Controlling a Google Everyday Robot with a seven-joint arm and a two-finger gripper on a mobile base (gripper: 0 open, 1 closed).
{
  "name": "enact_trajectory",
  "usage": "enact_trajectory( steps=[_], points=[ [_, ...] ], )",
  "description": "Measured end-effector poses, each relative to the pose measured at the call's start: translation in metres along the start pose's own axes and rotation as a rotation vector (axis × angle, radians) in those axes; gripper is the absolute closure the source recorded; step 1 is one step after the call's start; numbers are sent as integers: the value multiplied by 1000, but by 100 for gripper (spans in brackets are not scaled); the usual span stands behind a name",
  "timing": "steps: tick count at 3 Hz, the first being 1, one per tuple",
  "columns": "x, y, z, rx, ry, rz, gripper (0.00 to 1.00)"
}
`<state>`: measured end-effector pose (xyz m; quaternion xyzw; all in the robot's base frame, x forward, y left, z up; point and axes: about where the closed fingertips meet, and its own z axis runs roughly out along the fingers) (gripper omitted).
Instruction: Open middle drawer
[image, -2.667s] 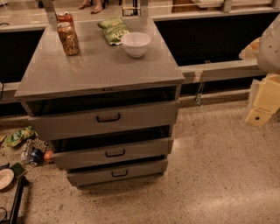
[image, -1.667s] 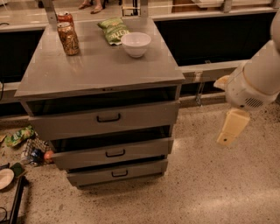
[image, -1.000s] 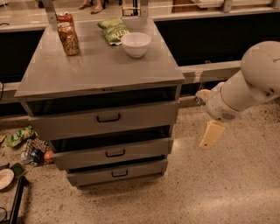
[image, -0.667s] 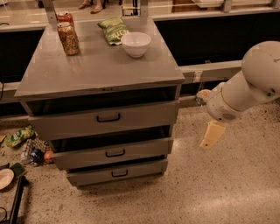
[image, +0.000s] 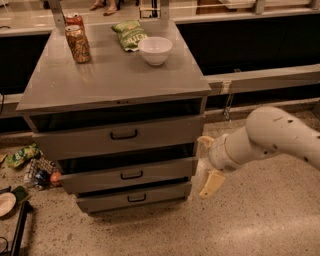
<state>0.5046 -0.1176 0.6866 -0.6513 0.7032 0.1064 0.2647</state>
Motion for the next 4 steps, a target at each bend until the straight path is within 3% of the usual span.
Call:
enact_trajectory(
  steps=[1, 2, 3, 4],
  points=[
    [-10, 10, 56, -6, -83, -108, 0],
    [-10, 10, 55, -6, -82, -108, 0],
    [1, 15, 88, -56, -75, -102, 0],
    [27, 21, 152, -159, -75, -96, 0]
  ],
)
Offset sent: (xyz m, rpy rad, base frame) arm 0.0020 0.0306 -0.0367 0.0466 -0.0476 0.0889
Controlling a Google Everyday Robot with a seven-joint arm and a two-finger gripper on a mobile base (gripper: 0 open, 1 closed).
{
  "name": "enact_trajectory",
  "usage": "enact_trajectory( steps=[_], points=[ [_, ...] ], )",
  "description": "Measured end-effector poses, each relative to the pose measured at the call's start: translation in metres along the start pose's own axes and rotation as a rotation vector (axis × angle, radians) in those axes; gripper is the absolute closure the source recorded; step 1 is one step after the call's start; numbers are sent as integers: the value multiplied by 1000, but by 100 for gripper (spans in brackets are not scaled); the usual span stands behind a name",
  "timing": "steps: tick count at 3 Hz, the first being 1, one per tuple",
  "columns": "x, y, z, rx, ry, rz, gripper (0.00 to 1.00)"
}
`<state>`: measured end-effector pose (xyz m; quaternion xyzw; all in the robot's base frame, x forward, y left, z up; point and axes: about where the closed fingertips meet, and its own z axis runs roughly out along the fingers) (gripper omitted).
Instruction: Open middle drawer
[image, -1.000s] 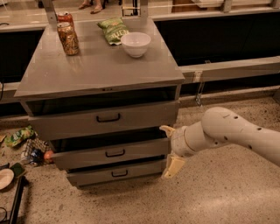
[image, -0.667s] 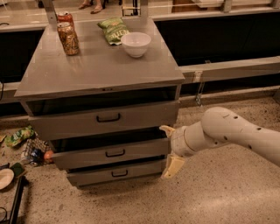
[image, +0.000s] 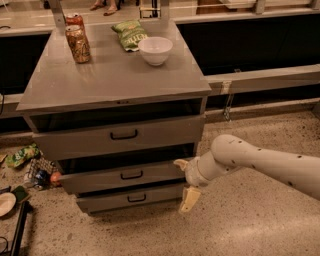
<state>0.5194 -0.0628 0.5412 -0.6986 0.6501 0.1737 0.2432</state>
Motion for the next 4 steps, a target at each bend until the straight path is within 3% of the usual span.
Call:
enact_trajectory(
  steps=[1, 3, 4],
  points=[
    [23, -13, 52, -37, 10, -22, 0],
    [39, -40, 92, -4, 34, -81, 0],
    [42, -58, 95, 33, 59, -98, 0]
  ],
)
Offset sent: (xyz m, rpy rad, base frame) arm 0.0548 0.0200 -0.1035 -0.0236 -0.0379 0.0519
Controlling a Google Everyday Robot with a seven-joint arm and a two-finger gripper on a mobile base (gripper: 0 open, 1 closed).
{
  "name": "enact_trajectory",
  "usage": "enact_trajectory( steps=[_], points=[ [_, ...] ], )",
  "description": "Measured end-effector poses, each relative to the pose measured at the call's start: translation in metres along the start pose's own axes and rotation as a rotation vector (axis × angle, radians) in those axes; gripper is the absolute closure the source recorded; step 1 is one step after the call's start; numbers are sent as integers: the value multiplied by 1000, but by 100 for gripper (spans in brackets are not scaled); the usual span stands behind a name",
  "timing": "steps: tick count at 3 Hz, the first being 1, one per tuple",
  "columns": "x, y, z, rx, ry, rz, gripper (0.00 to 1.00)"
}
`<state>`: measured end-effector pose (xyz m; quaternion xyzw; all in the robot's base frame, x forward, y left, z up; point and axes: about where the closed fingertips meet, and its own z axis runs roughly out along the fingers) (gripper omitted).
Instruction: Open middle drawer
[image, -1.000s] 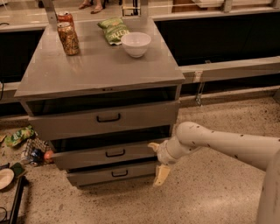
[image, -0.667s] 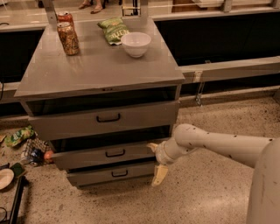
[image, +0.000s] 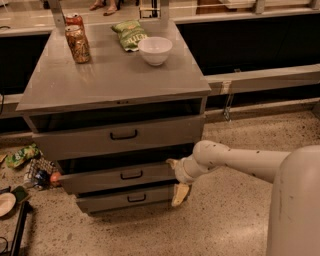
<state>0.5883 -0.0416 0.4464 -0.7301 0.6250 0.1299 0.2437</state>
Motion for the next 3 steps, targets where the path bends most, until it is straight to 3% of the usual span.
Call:
enact_trajectory(
  steps=[1, 3],
  points=[
    [4, -19, 1, 40, 9, -8, 0],
    [15, -47, 15, 64, -3, -25, 0]
  ],
)
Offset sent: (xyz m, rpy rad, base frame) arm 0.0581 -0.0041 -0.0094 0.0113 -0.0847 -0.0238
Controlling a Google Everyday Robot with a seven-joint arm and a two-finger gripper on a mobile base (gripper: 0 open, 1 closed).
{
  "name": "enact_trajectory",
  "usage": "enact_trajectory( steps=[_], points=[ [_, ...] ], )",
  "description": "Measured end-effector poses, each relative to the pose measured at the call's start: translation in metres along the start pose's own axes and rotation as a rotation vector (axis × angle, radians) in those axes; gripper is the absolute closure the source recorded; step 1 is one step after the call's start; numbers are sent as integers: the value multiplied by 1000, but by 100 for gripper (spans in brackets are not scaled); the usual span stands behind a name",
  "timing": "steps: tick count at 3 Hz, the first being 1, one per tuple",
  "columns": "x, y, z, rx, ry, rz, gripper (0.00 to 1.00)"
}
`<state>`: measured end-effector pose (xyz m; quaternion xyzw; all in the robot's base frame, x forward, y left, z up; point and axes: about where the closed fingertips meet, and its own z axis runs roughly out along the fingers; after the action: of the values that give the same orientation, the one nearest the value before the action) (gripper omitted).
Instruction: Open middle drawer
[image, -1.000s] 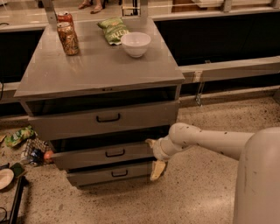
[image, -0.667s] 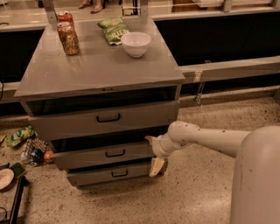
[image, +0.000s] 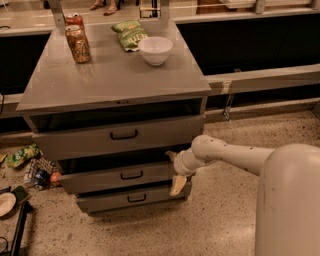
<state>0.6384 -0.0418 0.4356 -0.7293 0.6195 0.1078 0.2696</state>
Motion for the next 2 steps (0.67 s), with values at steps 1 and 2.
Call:
enact_trajectory(
  steps=[1, 2],
  points=[
    [6, -9, 11, -8, -9, -5, 0],
    [10, -13, 24, -24, -15, -1, 18]
  ],
)
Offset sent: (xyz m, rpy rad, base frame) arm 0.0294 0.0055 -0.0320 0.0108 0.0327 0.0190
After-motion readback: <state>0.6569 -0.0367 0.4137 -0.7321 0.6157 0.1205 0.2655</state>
